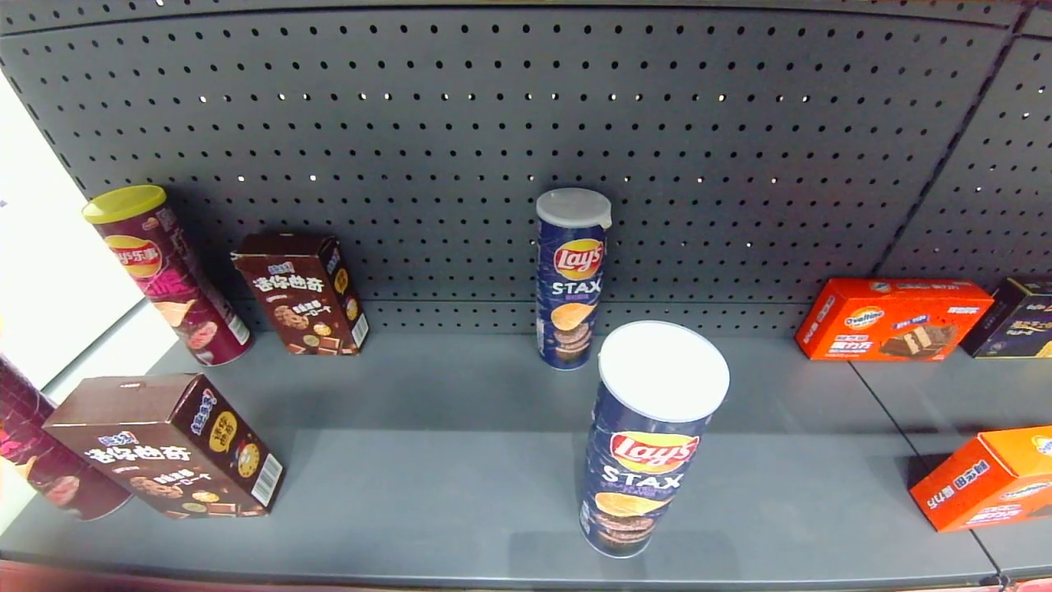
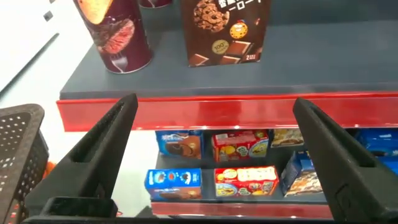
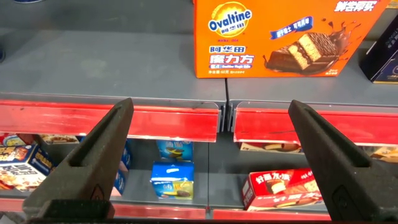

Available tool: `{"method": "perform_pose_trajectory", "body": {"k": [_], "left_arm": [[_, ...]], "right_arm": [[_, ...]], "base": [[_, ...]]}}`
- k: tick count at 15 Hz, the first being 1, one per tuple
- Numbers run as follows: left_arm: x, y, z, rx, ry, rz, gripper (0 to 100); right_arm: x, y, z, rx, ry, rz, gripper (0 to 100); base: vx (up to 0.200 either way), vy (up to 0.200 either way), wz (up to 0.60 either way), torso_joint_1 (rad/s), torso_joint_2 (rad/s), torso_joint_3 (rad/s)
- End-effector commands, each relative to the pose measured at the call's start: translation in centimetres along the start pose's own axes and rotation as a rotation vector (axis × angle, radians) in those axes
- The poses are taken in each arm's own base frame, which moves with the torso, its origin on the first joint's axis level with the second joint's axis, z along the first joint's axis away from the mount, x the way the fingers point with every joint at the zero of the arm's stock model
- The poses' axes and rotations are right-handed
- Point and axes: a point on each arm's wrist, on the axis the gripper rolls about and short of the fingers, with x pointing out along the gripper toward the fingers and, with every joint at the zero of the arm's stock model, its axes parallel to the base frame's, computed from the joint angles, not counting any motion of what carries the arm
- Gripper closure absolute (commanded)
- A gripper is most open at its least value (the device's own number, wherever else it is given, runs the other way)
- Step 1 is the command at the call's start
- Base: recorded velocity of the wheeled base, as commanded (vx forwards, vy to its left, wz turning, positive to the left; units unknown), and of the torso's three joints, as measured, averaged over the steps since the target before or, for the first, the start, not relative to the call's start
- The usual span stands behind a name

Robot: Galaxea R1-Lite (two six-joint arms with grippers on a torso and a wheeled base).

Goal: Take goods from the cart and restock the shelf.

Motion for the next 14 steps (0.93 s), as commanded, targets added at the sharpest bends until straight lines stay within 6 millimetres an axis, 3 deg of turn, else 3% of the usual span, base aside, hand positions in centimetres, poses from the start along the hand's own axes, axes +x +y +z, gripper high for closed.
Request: {"method": "perform_pose_trajectory", "body": {"k": [1,4,5,6,7,8,12,14], "left_arm": [[0.0,0.0,0.0,0.0,0.005,0.0,0],[0.0,0.0,0.0,-0.027,0.005,-0.01,0],[0.0,0.0,0.0,-0.033,0.003,-0.012,0],[0.0,0.0,0.0,-0.039,0.003,-0.01,0],[0.0,0.0,0.0,-0.039,0.003,-0.01,0],[0.0,0.0,0.0,-0.036,0.003,-0.013,0],[0.0,0.0,0.0,-0.037,0.004,-0.018,0],[0.0,0.0,0.0,-0.037,0.004,-0.018,0]], "right_arm": [[0.0,0.0,0.0,-0.001,0.001,0.001,0],[0.0,0.0,0.8,-0.007,-0.001,0.016,0],[-0.1,0.0,4.9,-0.008,-0.037,0.003,0],[1.8,-0.1,9.4,0.026,0.05,0.024,0],[2.0,-0.1,9.5,0.03,0.056,0.031,0],[2.8,0.1,10.4,0.03,0.076,0.18,0],[8.2,1.2,13.5,-0.02,0.145,0.37,0],[10.7,2.4,13.0,-0.047,0.216,0.448,0]], "base": [[0.0,0.0,0.0,0.0,0.0,0.0],[0.0,0.0,0.0,0.0,0.0,0.0],[0.0,0.0,0.0,0.0,0.0,0.0],[0.0,0.0,0.0,0.0,0.0,0.0],[0.0,0.0,0.0,0.0,0.0,0.0],[0.0,0.0,0.0,0.0,0.0,0.0],[0.0,0.0,0.0,0.0,0.0,0.0],[0.0,0.0,0.0,0.0,0.0,0.0]]}}
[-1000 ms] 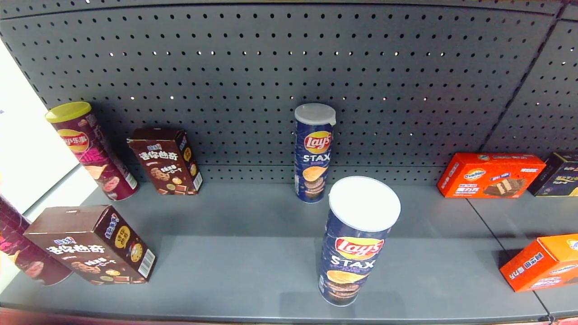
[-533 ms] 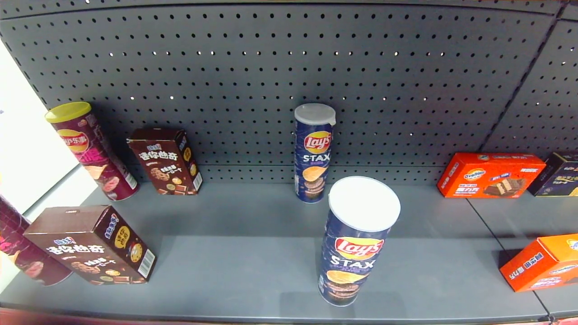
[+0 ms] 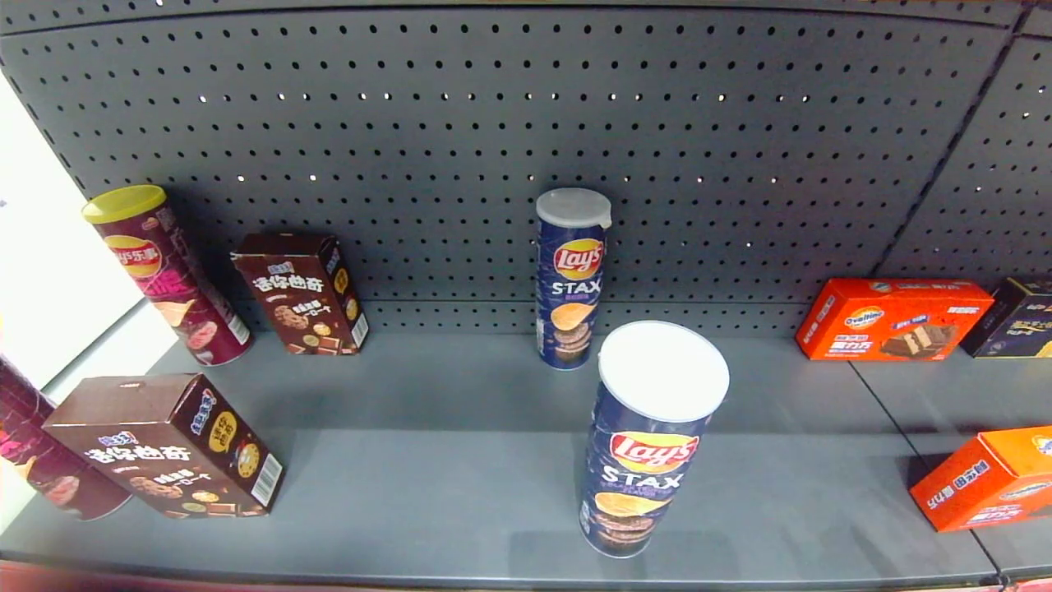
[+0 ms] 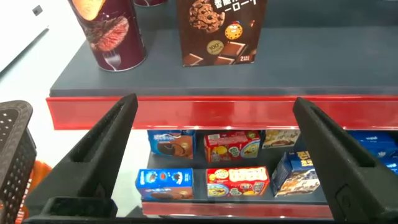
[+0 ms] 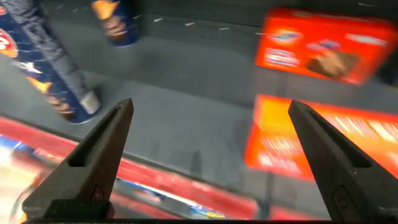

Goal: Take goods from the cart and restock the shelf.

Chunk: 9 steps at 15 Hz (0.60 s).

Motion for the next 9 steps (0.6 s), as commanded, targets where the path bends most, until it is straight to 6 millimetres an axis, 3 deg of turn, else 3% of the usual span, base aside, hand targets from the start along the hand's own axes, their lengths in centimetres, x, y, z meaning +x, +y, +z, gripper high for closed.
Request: {"method": "perform_pose_trajectory", "body": {"k": [1,9], "left_arm": [[0.0,0.0,0.0,0.0,0.004,0.0,0],[0.0,0.0,0.0,0.0,0.004,-0.004,0]], "right_arm": [[5.0,0.2,0.1,-0.009,0.149,0.125,0],[11.0,3.5,-0.6,-0.058,0.297,0.33,0]], "base": [[0.0,0.0,0.0,0.0,0.0,0.0],[0.0,0.0,0.0,0.0,0.0,0.0]]}}
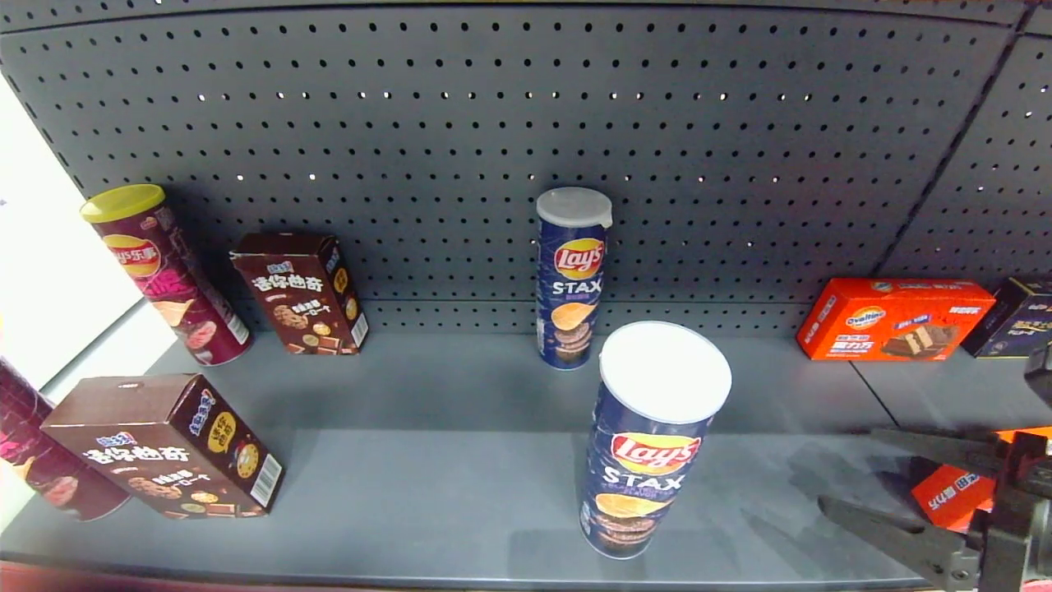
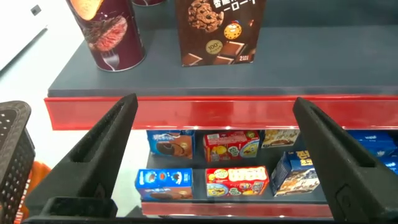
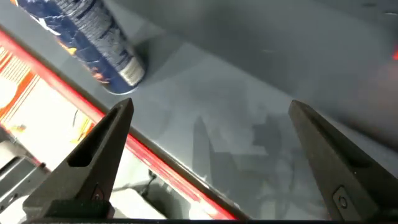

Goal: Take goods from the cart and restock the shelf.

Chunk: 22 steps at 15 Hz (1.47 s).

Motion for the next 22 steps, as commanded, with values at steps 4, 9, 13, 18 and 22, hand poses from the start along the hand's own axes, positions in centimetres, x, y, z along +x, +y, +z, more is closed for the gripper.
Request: {"method": "perform_pose_trajectory", "body": {"k": [4,9,13,18,22], "left_arm": [[0.0,0.0,0.0,0.0,0.003,0.0,0],[0.0,0.0,0.0,0.0,0.003,0.0,0],[0.0,0.0,0.0,-0.001,0.003,0.0,0],[0.0,0.0,0.0,-0.003,0.003,0.002,0],[0.0,0.0,0.0,-0.003,0.003,0.002,0]], "right_arm": [[4.8,1.2,0.0,-0.03,0.075,0.068,0],[5.7,2.5,0.1,-0.058,0.096,0.133,0],[6.8,2.8,0.5,-0.074,0.108,0.151,0],[8.1,2.9,0.7,-0.091,0.126,0.151,0],[8.5,2.8,0.6,-0.093,0.14,0.148,0]], "base": [[0.0,0.0,0.0,0.0,0.0,0.0],[0.0,0.0,0.0,0.0,0.0,0.0],[0.0,0.0,0.0,0.0,0.0,0.0],[0.0,0.0,0.0,0.0,0.0,0.0],[0.0,0.0,0.0,0.0,0.0,0.0]]}}
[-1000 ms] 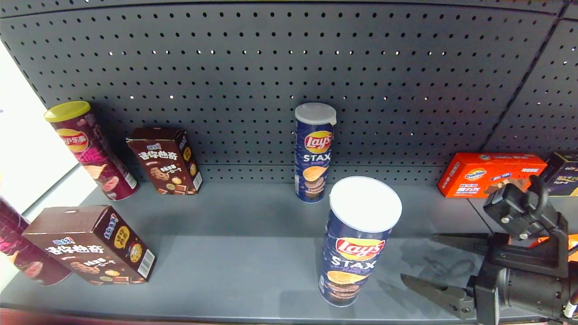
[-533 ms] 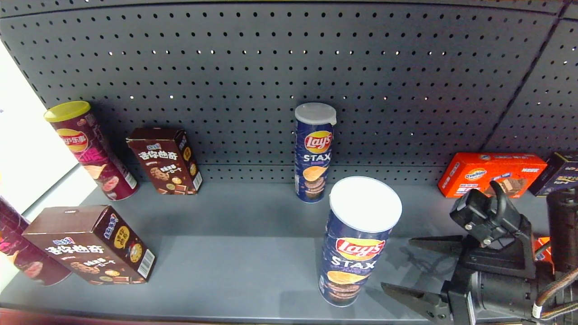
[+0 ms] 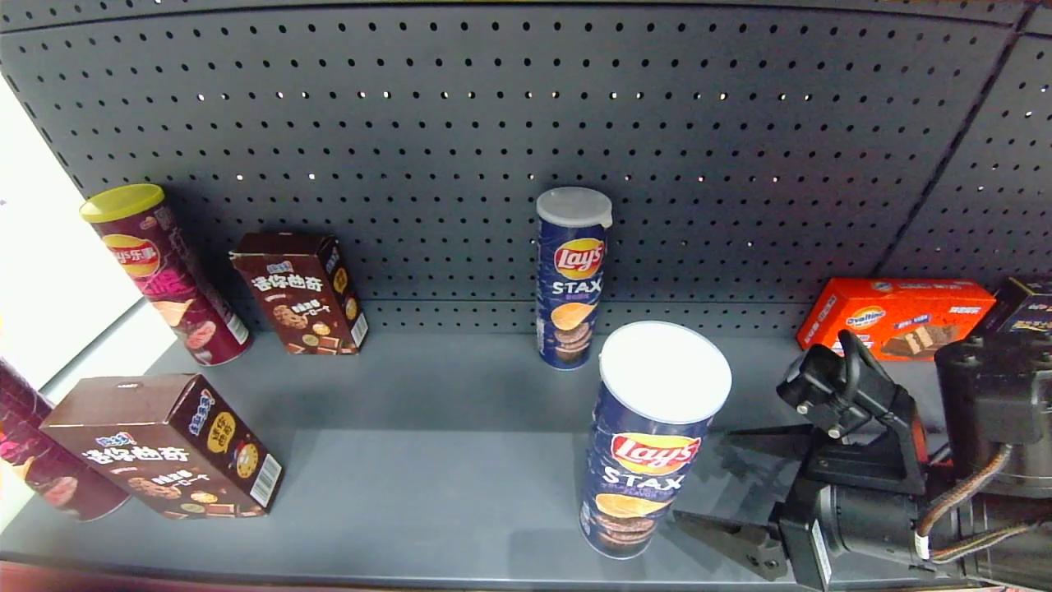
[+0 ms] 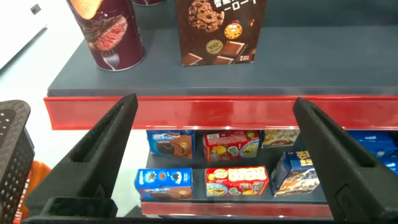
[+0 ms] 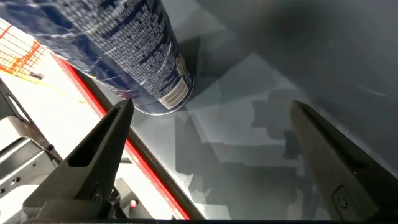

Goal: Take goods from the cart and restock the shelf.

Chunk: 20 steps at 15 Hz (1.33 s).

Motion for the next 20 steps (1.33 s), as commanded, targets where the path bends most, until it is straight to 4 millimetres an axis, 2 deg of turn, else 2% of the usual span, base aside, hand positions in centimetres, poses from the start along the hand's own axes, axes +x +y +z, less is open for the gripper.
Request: {"method": "perform_pose_trajectory", "body": {"k": [1,8,20], "left_arm": [[0.0,0.0,0.0,0.0,0.002,0.0,0],[0.0,0.0,0.0,-0.002,0.002,0.0,0],[0.0,0.0,0.0,-0.002,0.002,0.0,0]], "right_arm": [[0.3,-0.1,0.0,0.001,0.007,0.001,0],[1.8,-0.4,1.1,-0.013,0.007,0.0,0],[2.2,-1.2,1.3,-0.004,0.005,-0.031,0]], "base": [[0.0,0.0,0.0,0.0,0.0,0.0],[0.0,0.0,0.0,0.0,0.0,0.0],[0.0,0.0,0.0,0.0,0.0,0.0]]}}
